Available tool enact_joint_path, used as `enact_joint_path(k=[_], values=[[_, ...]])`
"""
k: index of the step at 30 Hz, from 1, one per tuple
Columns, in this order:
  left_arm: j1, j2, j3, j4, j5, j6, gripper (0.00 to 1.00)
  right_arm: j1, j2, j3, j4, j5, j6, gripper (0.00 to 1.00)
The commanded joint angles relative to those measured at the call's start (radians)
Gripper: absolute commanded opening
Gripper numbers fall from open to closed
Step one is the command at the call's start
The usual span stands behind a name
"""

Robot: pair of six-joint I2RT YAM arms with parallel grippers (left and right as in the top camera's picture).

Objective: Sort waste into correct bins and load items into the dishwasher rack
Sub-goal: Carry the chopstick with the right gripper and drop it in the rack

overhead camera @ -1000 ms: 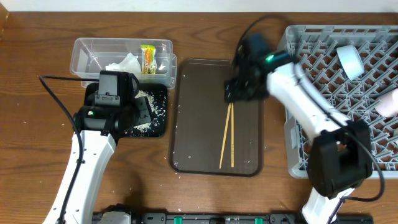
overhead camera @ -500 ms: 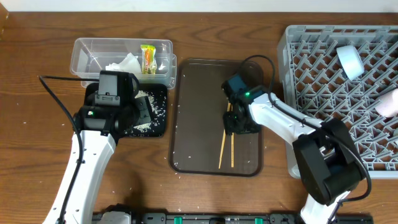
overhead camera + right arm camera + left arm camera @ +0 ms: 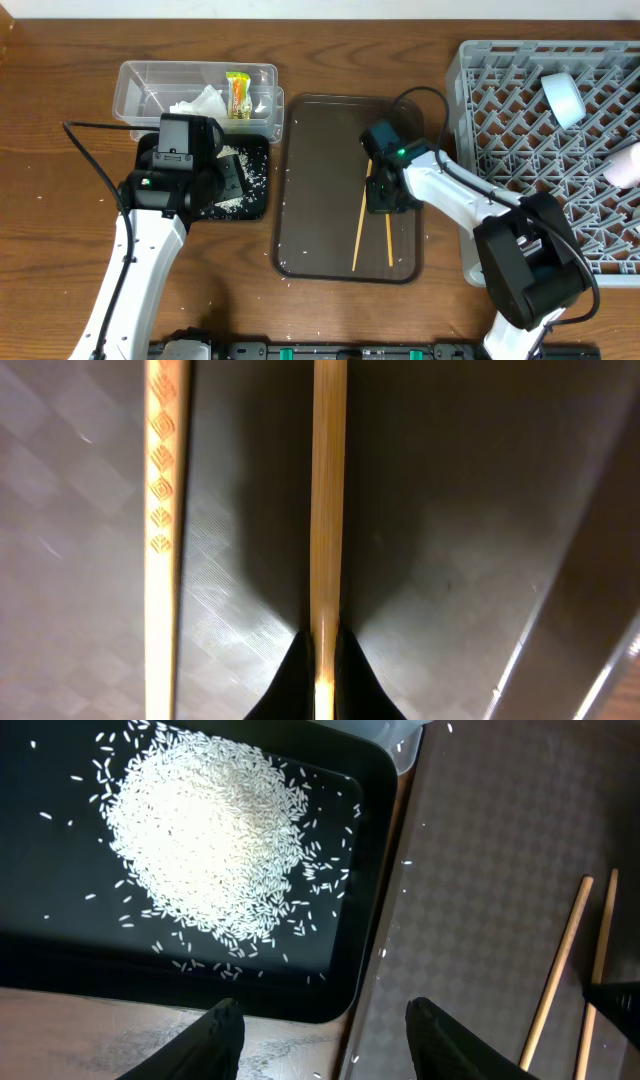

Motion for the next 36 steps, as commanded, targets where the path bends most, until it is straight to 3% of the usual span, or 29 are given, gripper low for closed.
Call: enact_joint_path(k=[1, 9, 14, 24, 31, 36], values=[[0.002, 0.006, 0.004, 0.000, -0.013, 0.006, 0.56, -0.048, 0.015, 0.098, -0.016, -0.011, -0.069, 0.01], [0.002, 0.006, 0.004, 0.000, -0.013, 0.006, 0.63, -0.208, -0.027, 0.439, -0.273, -0.011, -0.286, 0.01], [0.002, 0.006, 0.004, 0.000, -0.013, 0.006, 0.63, -0.349, -0.032, 0.533, -0.354, -0.011, -0.402, 0.01], [0.002, 0.006, 0.004, 0.000, -0.013, 0.006, 0.63, -0.534, -0.029, 0.407, -0.386, -0.025, -0.463, 0.01], [0.002, 0.006, 0.004, 0.000, -0.013, 0.006, 0.63, -0.534, -0.029, 0.249, -0.223, -0.020, -0.467, 0.01], [0.002, 0.006, 0.004, 0.000, -0.013, 0.006, 0.63, -0.534, -0.031, 0.260, -0.185, -0.019, -0.467, 0.17]])
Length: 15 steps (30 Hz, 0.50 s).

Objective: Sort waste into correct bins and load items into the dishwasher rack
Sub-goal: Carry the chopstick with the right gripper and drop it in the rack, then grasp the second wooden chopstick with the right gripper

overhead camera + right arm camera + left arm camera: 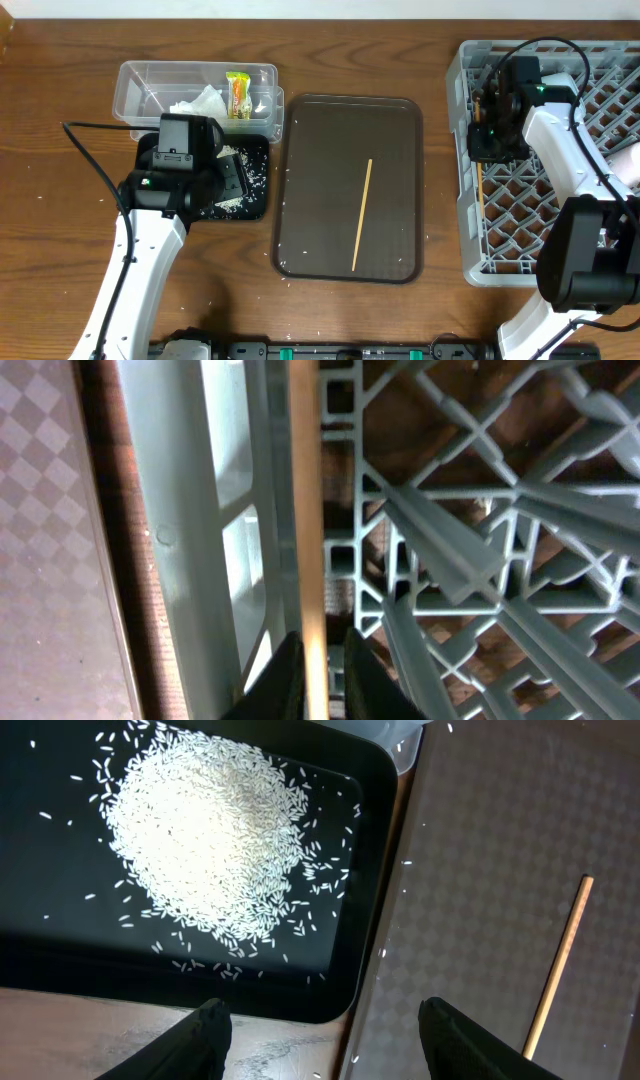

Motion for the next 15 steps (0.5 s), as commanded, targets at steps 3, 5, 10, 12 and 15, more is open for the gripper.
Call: enact_joint_path(k=[3, 5, 10, 12, 15], values=[[0.003, 0.006, 0.004, 0.000, -0.013, 0.008, 0.63, 0.005, -0.017, 0.090, -0.031, -0.020, -0.007, 0.39], [0.003, 0.006, 0.004, 0.000, -0.013, 0.008, 0.63, 0.017, -0.030, 0.157, -0.081, -0.057, -0.008, 0.51], [0.003, 0.006, 0.004, 0.000, -0.013, 0.008, 0.63, 0.092, -0.055, 0.269, -0.128, -0.094, 0.002, 0.52], [0.003, 0.006, 0.004, 0.000, -0.013, 0.008, 0.63, 0.137, -0.055, 0.270, -0.116, -0.113, 0.011, 0.55], [0.003, 0.006, 0.004, 0.000, -0.013, 0.008, 0.63, 0.218, -0.039, 0.257, -0.109, -0.123, 0.060, 0.55]])
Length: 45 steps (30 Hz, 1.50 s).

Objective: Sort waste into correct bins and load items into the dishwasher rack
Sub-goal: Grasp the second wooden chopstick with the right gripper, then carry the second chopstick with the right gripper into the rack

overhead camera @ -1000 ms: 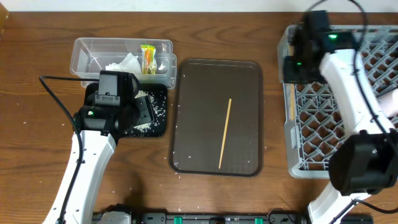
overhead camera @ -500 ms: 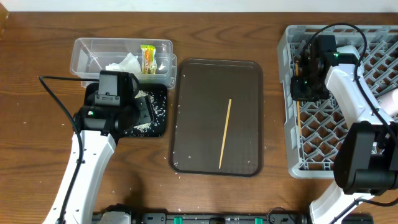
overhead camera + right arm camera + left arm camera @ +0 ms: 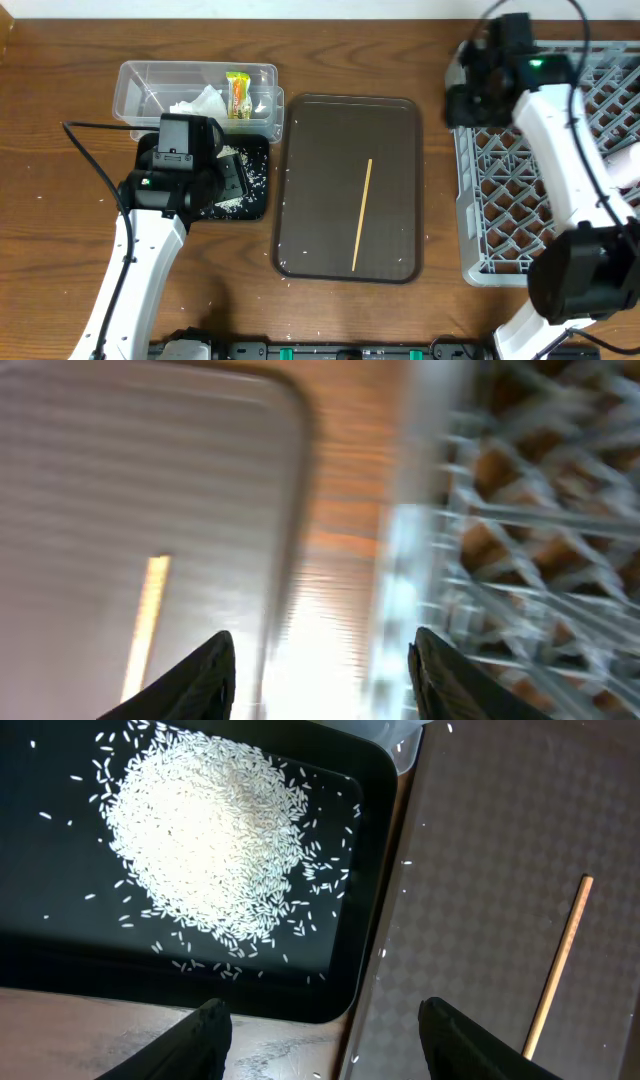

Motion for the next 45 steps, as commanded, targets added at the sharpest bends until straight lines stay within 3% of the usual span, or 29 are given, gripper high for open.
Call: enact_joint_path(k=[1, 7, 12, 23, 26, 30, 33, 35, 41, 45], values=[[0.002, 0.006, 0.004, 0.000, -0.012, 0.008, 0.63, 0.101, 0.008, -0.008, 0.001, -0.047, 0.066, 0.55], [0.002, 0.006, 0.004, 0.000, -0.013, 0.008, 0.63, 0.261, 0.051, -0.117, 0.035, -0.043, 0.190, 0.54], [0.002, 0.006, 0.004, 0.000, -0.013, 0.008, 0.63, 0.365, 0.072, -0.284, 0.126, -0.043, 0.382, 0.47], [0.002, 0.006, 0.004, 0.000, -0.012, 0.008, 0.64, 0.457, 0.073, -0.534, 0.366, 0.005, 0.523, 0.44], [0.002, 0.006, 0.004, 0.000, -0.012, 0.008, 0.64, 0.465, 0.073, -0.576, 0.408, 0.043, 0.531, 0.41], [0.002, 0.006, 0.004, 0.000, -0.012, 0.008, 0.64, 0.464, 0.073, -0.587, 0.397, 0.107, 0.538, 0.22], [0.002, 0.006, 0.004, 0.000, -0.012, 0.008, 0.63, 0.452, 0.072, -0.586, 0.399, 0.118, 0.538, 0.14], [0.002, 0.006, 0.004, -0.001, -0.012, 0.008, 0.63, 0.442, 0.072, -0.585, 0.398, 0.118, 0.538, 0.02], [0.002, 0.006, 0.004, -0.001, -0.012, 0.008, 0.64, 0.396, 0.063, -0.544, 0.386, 0.117, 0.533, 0.01], [0.002, 0.006, 0.004, -0.001, -0.012, 0.008, 0.64, 0.354, 0.027, -0.450, 0.328, 0.117, 0.454, 0.01]])
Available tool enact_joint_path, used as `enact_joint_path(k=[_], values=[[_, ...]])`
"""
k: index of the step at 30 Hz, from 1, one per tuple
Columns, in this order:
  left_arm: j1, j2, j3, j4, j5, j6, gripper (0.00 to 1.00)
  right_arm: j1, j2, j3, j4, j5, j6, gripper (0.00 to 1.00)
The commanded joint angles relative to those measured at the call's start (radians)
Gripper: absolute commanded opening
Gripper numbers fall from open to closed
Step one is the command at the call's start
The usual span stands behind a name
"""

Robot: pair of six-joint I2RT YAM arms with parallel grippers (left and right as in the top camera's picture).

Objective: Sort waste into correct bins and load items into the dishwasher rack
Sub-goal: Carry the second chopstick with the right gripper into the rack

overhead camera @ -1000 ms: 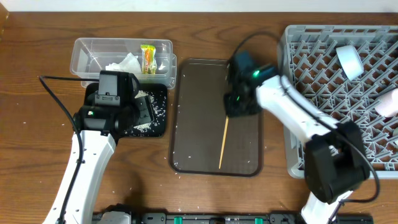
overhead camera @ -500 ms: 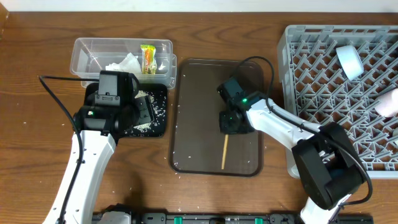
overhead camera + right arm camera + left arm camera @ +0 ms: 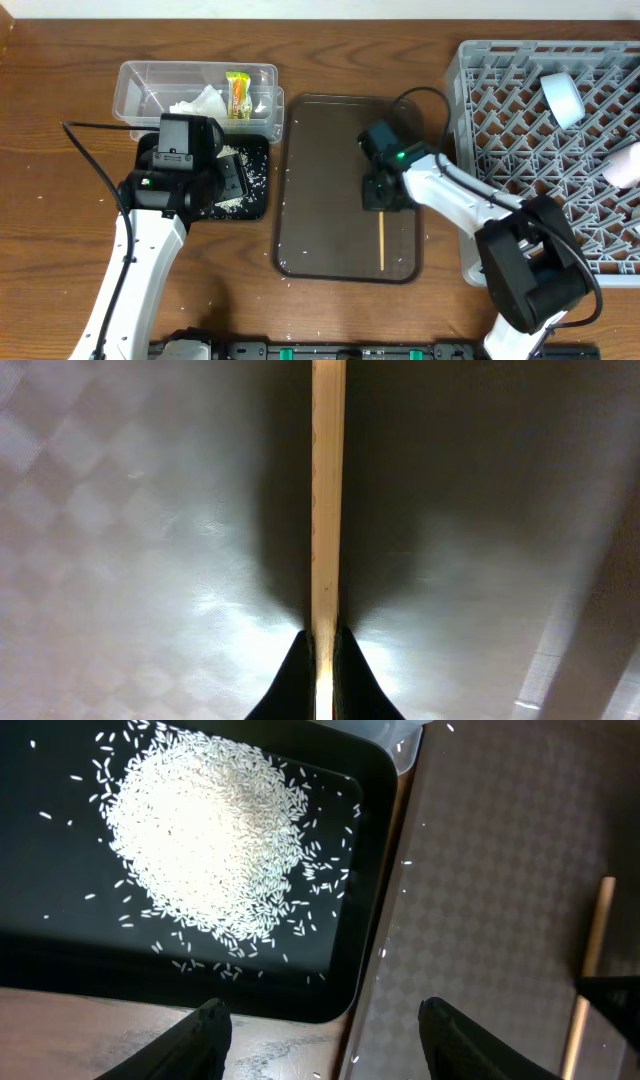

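Observation:
One wooden chopstick (image 3: 381, 240) lies on the brown tray (image 3: 320, 200), pointing toward the front edge. My right gripper (image 3: 380, 190) is down on the tray and shut on the chopstick's far end; the right wrist view shows the stick (image 3: 327, 480) pinched between the two black fingertips (image 3: 326, 680). The chopstick (image 3: 590, 960) also shows at the right edge of the left wrist view. My left gripper (image 3: 325, 1040) hangs open and empty over the near corner of the black tray of rice (image 3: 200, 850). The grey dishwasher rack (image 3: 520, 140) stands at the right.
A clear bin (image 3: 200, 90) with a white tissue and a yellow wrapper stands behind the black rice tray (image 3: 245, 185). A white cup (image 3: 562, 97) and a pink item (image 3: 625, 165) sit in the rack. Rice grains are scattered on the wooden table.
My right gripper was open by the rack's far left corner. Now it is down on the brown tray and shut on the remaining chopstick, which lies straighter and further right. The left arm has not moved.
Two chopsticks lay on the brown tray, my right gripper shut on one. Then it held that stick over the rack's left side, one stick left on the tray. Then it was open beside the rack. Now it grips the second chopstick. The left gripper stayed open.

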Motion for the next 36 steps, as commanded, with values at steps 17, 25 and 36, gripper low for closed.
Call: enact_joint_path(k=[17, 25, 36], values=[[0.003, 0.006, 0.004, 0.000, -0.012, 0.008, 0.64, -0.443, -0.092, 0.504, -0.364, 0.043, -0.472, 0.01], [0.003, 0.006, 0.004, 0.000, -0.012, 0.008, 0.64, -0.531, -0.022, 0.422, -0.355, -0.027, -0.542, 0.01], [0.003, 0.006, 0.004, 0.000, -0.012, 0.009, 0.67, -0.530, 0.003, 0.379, -0.277, -0.032, -0.537, 0.21]])
